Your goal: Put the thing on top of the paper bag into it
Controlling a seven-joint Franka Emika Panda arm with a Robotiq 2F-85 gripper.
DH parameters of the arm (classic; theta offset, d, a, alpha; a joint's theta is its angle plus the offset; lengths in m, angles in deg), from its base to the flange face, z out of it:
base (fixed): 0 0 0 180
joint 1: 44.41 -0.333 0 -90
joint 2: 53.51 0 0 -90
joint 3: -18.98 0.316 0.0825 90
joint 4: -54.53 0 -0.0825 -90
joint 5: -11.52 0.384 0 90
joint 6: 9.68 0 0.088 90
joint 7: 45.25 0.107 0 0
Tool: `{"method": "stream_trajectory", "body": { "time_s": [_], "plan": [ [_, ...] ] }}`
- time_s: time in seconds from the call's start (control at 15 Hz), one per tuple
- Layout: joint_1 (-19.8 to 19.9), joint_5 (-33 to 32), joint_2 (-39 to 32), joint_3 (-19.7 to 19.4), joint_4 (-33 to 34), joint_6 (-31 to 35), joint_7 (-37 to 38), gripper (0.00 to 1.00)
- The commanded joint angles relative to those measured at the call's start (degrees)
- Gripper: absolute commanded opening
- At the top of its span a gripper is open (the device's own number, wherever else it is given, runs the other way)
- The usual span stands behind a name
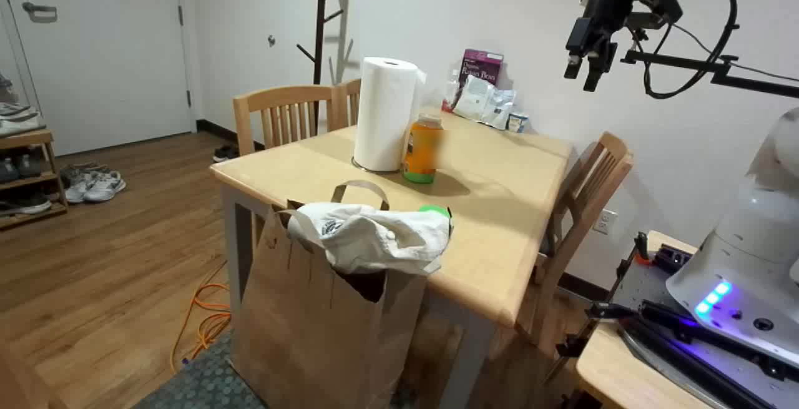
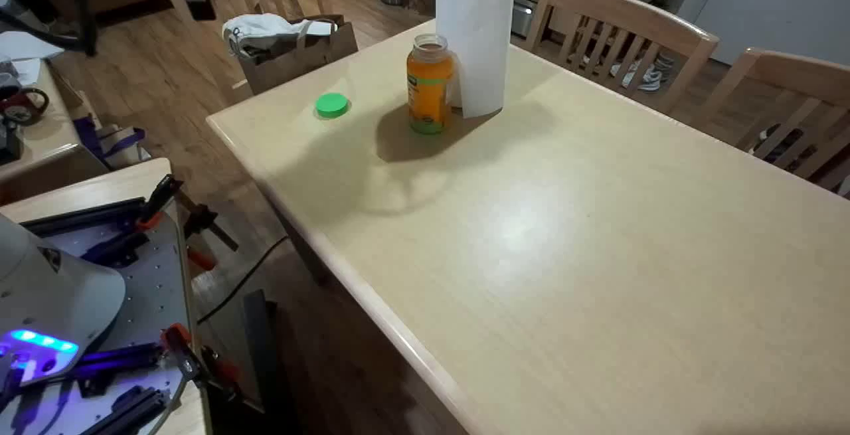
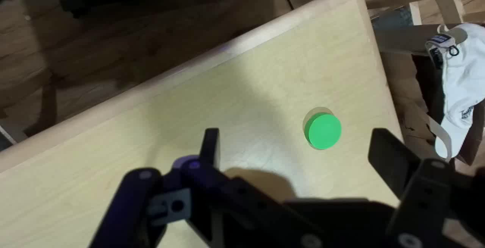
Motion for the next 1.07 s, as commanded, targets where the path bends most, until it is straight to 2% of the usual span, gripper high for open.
{"method": "stream_trajectory", "body": {
  "time_s": [0.0, 0.33, 0.47, 0.6, 0.73, 1.0],
  "plan": [
    [0.98, 0.41, -0.04, 0.79, 0.13, -0.25, -0.42, 1.0],
    [0.98, 0.41, -0.04, 0.79, 0.13, -0.25, -0.42, 1.0],
    [0.67, -2.92, -1.45, 2.92, 2.48, 0.43, -0.74, 1.0],
    [-1.18, -4.91, -7.33, 3.33, 7.96, -2.53, -4.76, 1.0],
    [-2.33, -6.01, -13.41, 4.23, 12.51, -1.52, -7.87, 1.0],
    [-5.45, -4.03, -26.04, 5.19, 20.19, 0.59, -15.38, 1.0]
  ]
}}
